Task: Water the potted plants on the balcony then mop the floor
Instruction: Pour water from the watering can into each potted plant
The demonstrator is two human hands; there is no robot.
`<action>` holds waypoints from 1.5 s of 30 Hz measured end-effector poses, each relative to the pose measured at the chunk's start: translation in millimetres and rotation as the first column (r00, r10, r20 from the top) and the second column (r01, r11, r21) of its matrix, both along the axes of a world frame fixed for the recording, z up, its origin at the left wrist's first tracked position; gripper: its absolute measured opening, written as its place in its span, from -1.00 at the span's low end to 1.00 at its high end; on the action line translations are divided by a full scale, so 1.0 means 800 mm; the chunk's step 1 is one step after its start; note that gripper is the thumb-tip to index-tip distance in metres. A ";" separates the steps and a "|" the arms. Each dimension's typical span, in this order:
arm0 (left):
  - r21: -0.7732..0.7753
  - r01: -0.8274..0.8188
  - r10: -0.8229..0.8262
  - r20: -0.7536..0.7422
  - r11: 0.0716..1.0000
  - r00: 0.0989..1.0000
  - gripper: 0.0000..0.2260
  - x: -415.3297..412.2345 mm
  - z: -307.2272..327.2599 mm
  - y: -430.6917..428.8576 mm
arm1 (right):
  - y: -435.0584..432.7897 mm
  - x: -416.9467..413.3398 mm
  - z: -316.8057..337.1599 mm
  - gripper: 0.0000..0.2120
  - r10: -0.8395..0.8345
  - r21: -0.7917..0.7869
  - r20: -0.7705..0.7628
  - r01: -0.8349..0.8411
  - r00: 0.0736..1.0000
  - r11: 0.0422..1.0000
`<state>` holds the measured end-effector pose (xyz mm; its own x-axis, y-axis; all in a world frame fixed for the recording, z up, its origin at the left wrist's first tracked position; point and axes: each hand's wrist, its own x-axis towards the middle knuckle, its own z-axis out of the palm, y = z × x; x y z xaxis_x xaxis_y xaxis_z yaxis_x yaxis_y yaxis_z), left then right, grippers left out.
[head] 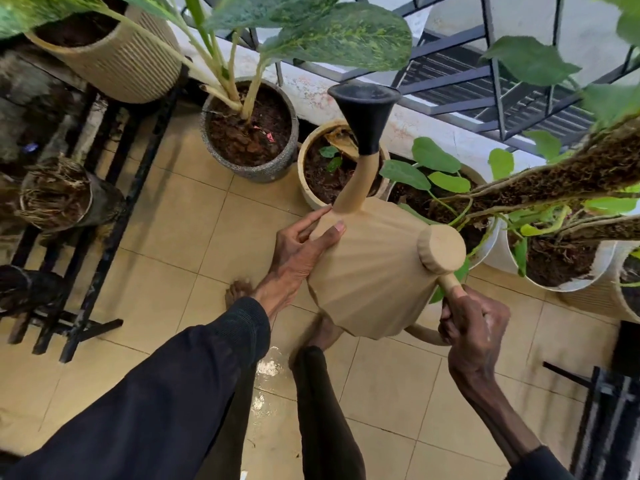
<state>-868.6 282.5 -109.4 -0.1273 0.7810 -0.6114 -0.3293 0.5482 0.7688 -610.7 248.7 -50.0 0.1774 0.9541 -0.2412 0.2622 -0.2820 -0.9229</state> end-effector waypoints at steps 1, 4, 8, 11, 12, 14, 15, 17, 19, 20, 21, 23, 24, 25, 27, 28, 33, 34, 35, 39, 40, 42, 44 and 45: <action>0.006 -0.002 0.002 -0.008 1.000 1.000 -0.49 -0.004 0.000 0.000 | 0.000 -0.004 0.001 -0.60 0.003 0.004 -0.001 -0.003 1.000 1.000; 0.015 -0.008 0.009 -0.020 1.000 1.000 -0.48 -0.020 -0.002 -0.004 | 0.003 -0.021 0.006 -0.60 0.021 0.007 -0.004 -0.021 1.000 1.000; -0.019 -0.044 0.043 -0.050 0.999 0.998 -0.46 -0.047 -0.001 -0.014 | 0.015 -0.050 0.017 -0.54 0.069 -0.015 0.011 -0.069 0.998 0.997; -0.075 -0.096 0.093 -0.045 0.993 0.995 -0.46 -0.067 0.000 -0.023 | 0.031 -0.076 0.027 -0.49 0.105 -0.031 0.056 -0.104 0.993 0.994; -0.100 -0.120 0.117 -0.032 0.988 0.993 -0.47 -0.074 0.001 -0.026 | 0.037 -0.086 0.031 -0.48 0.125 -0.036 0.078 -0.123 0.989 0.992; -0.143 -0.150 0.151 -0.005 0.978 0.989 -0.51 -0.088 0.006 -0.027 | 0.050 -0.106 0.040 -0.46 0.164 -0.055 0.132 -0.158 0.978 0.986; -0.166 -0.150 0.151 -0.006 0.975 0.988 -0.52 -0.095 0.009 -0.027 | 0.058 -0.117 0.046 -0.46 0.179 -0.065 0.164 -0.171 0.970 0.983; -0.216 -0.133 0.131 -0.021 0.967 0.991 -0.56 -0.109 0.014 -0.026 | 0.073 -0.138 0.058 -0.48 0.207 -0.071 0.238 -0.196 0.949 0.978; -0.266 -0.108 0.110 -0.009 0.958 0.994 -0.69 -0.124 0.018 -0.023 | 0.090 -0.160 0.067 -0.50 0.241 -0.081 0.295 -0.227 0.925 0.970; -0.294 -0.099 0.103 -0.002 0.951 0.995 -0.73 -0.131 0.021 -0.021 | 0.098 -0.171 0.071 -0.52 0.258 -0.095 0.318 -0.240 0.913 0.966; -0.323 -0.097 0.100 -0.005 0.941 0.995 -0.73 -0.137 0.023 -0.019 | 0.105 -0.182 0.075 -0.52 0.271 -0.117 0.337 -0.245 0.902 0.962; -0.387 -0.102 0.104 -0.015 0.917 0.994 -0.65 -0.151 0.027 -0.015 | 0.119 -0.206 0.083 -0.48 0.286 -0.174 0.380 -0.236 0.880 0.956; -0.417 -0.104 0.109 -0.013 0.903 0.994 -0.61 -0.157 0.028 -0.012 | 0.125 -0.218 0.087 -0.42 0.294 -0.199 0.407 -0.230 0.865 0.953; -0.443 -0.101 0.111 -0.003 0.891 0.994 -0.57 -0.163 0.030 -0.010 | 0.131 -0.228 0.090 -0.33 0.306 -0.220 0.431 -0.230 0.849 0.948; -0.482 -0.090 0.111 0.014 0.871 0.994 -0.54 -0.175 0.033 -0.005 | 0.142 -0.246 0.096 -0.29 0.328 -0.244 0.449 -0.239 0.831 0.940; -0.495 -0.086 0.110 0.020 0.864 0.994 -0.52 -0.181 0.033 -0.003 | 0.146 -0.253 0.098 -0.31 0.335 -0.251 0.452 -0.242 0.827 0.937; -0.542 -0.061 0.100 0.042 0.838 0.994 -0.50 -0.203 0.031 0.009 | 0.163 -0.281 0.109 -0.32 0.358 -0.285 0.484 -0.242 0.799 0.927; -0.549 -0.049 0.093 0.053 0.835 0.994 -0.49 -0.206 0.031 0.011 | 0.165 -0.286 0.111 -0.32 0.362 -0.292 0.489 -0.242 0.794 0.925; -0.552 -0.037 0.089 0.067 0.833 0.994 -0.48 -0.210 0.031 0.012 | 0.168 -0.290 0.113 -0.32 0.367 -0.299 0.491 -0.243 0.790 0.923; -0.557 -0.006 0.067 0.089 0.831 0.994 -0.45 -0.223 0.029 0.018 | 0.175 -0.305 0.117 -0.31 0.368 -0.331 0.467 -0.227 0.804 0.916; -0.558 -0.004 0.066 0.091 0.830 0.994 -0.45 -0.227 0.028 0.020 | 0.176 -0.308 0.117 -0.30 0.366 -0.339 0.461 -0.221 0.809 0.915; -0.561 0.000 0.070 0.103 0.828 0.992 -0.46 -0.233 0.029 0.022 | 0.179 -0.313 0.119 -0.29 0.365 -0.347 0.458 -0.215 0.811 0.913; -0.565 0.009 0.070 0.118 0.825 0.990 -0.47 -0.238 0.029 0.024 | 0.181 -0.317 0.121 -0.30 0.369 -0.349 0.469 -0.215 0.802 0.912; -0.566 0.016 0.067 0.126 0.824 0.990 -0.47 -0.240 0.029 0.025 | 0.182 -0.319 0.122 -0.30 0.373 -0.352 0.474 -0.216 0.798 0.911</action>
<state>-1060.8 302.2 -86.1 -0.0266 0.2919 -0.9561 -0.4258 0.8620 0.2750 -866.2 394.1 47.7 0.0708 0.8921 -0.4463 0.7897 -0.3234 -0.5213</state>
